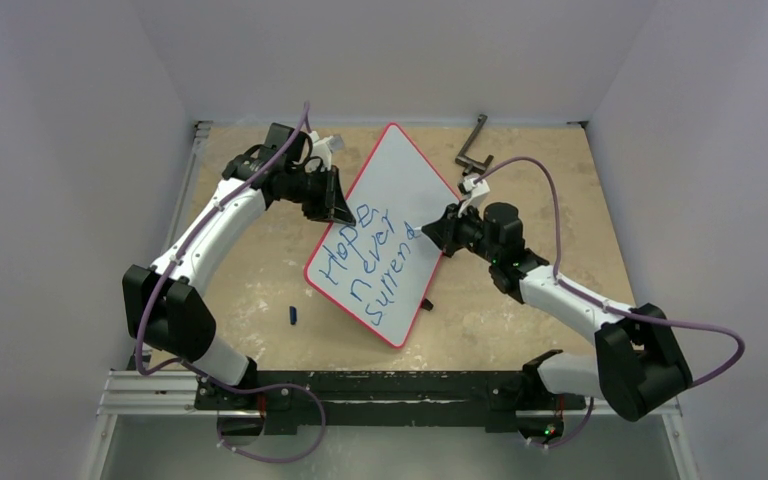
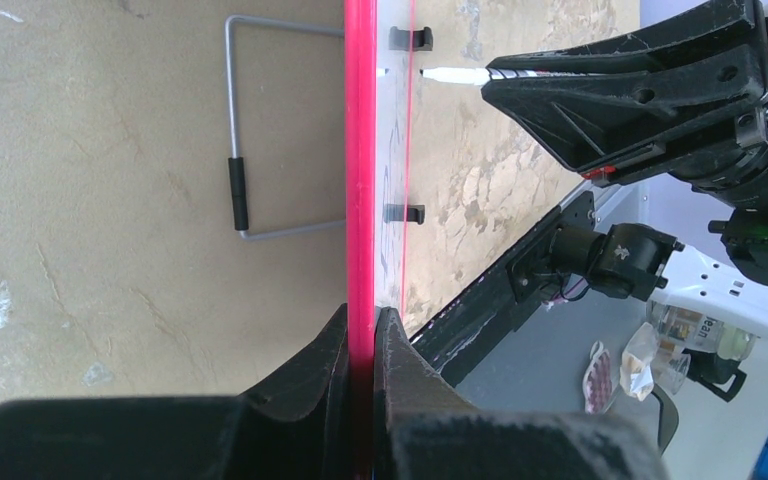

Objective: Write a sentence on the whiteboard

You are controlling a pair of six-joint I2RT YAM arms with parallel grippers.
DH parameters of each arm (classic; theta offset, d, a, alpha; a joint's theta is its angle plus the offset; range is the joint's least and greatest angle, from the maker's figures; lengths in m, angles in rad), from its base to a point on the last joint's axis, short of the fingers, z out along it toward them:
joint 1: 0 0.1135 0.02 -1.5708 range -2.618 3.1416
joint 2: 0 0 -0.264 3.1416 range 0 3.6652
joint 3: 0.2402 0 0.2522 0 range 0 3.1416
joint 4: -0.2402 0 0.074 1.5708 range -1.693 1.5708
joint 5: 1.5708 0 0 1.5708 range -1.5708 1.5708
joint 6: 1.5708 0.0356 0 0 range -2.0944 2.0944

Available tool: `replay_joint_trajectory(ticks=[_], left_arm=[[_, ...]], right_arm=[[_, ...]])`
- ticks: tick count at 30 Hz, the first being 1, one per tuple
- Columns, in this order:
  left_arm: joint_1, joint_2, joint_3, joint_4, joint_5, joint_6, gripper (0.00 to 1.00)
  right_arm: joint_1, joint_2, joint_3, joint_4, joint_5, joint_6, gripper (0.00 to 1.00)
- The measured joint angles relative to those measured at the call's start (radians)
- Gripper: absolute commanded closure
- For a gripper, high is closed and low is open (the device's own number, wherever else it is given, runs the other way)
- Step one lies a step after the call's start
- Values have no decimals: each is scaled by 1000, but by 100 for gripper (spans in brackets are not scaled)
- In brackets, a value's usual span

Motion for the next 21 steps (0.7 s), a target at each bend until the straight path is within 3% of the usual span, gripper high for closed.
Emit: replay_joint_trajectory(ticks=[21], left_arm=[[-5, 0, 4, -4, -11, -1, 100]], right_arm=[[-1, 82, 39, 14, 77, 1, 100]])
